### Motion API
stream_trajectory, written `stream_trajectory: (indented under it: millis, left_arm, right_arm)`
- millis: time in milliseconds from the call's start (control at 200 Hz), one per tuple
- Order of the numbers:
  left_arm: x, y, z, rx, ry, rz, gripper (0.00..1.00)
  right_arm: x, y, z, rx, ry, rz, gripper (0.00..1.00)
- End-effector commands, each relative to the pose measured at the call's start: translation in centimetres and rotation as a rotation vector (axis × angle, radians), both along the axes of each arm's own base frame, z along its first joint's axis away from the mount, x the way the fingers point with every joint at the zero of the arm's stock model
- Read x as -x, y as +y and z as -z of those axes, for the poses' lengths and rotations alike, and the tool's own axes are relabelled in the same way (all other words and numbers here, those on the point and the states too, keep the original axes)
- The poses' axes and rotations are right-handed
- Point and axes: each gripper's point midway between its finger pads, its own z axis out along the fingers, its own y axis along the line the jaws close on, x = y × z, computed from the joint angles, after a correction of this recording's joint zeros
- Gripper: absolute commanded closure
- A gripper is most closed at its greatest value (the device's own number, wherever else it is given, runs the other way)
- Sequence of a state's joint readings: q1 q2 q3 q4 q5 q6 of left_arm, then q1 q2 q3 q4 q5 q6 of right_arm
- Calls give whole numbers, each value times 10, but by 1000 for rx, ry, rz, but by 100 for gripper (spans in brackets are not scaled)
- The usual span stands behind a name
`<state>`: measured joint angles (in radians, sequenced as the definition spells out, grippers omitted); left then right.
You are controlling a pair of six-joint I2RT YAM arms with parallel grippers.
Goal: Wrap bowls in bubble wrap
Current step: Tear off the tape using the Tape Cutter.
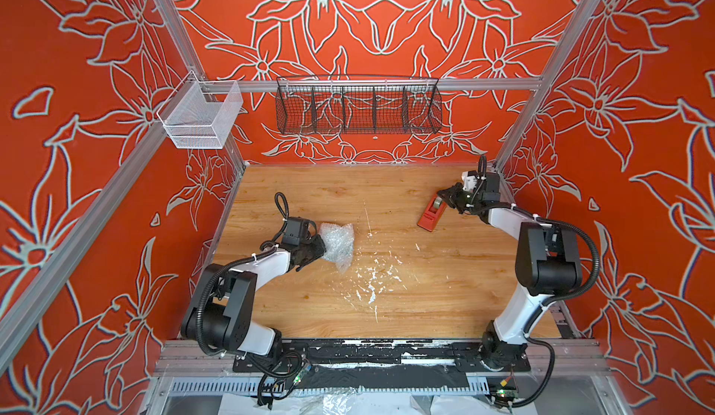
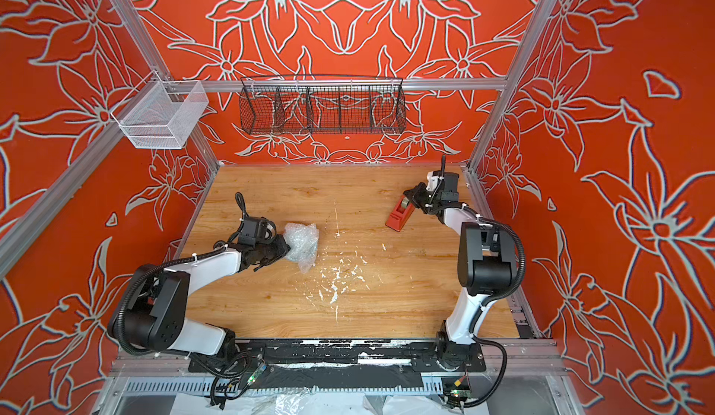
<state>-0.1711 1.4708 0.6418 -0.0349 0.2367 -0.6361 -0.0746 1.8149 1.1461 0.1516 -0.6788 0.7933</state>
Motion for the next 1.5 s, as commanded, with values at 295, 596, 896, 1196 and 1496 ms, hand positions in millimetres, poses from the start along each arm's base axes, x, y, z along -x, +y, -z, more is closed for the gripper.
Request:
stream_trajectory:
  millis: [295, 596, 896, 1196, 1496]
  left_arm:
    - [51, 5, 49, -62, 241, 19, 98]
    - [53, 1, 51, -58, 245, 26, 98]
    - [53, -1, 50, -59, 248, 29, 98]
    - [52, -8, 48, -53, 248, 41, 98]
    - [50, -17, 45, -49, 242, 57, 98]
  right_arm:
    - [-7, 2, -77, 2, -172, -19, 100]
    - [-2, 3, -85, 2, -183, -26, 100]
    - [19, 12, -82, -36, -179, -58, 100]
    - [67, 38, -66, -46, -133, -135, 100]
    - [99, 51, -46, -44, -82, -169, 100]
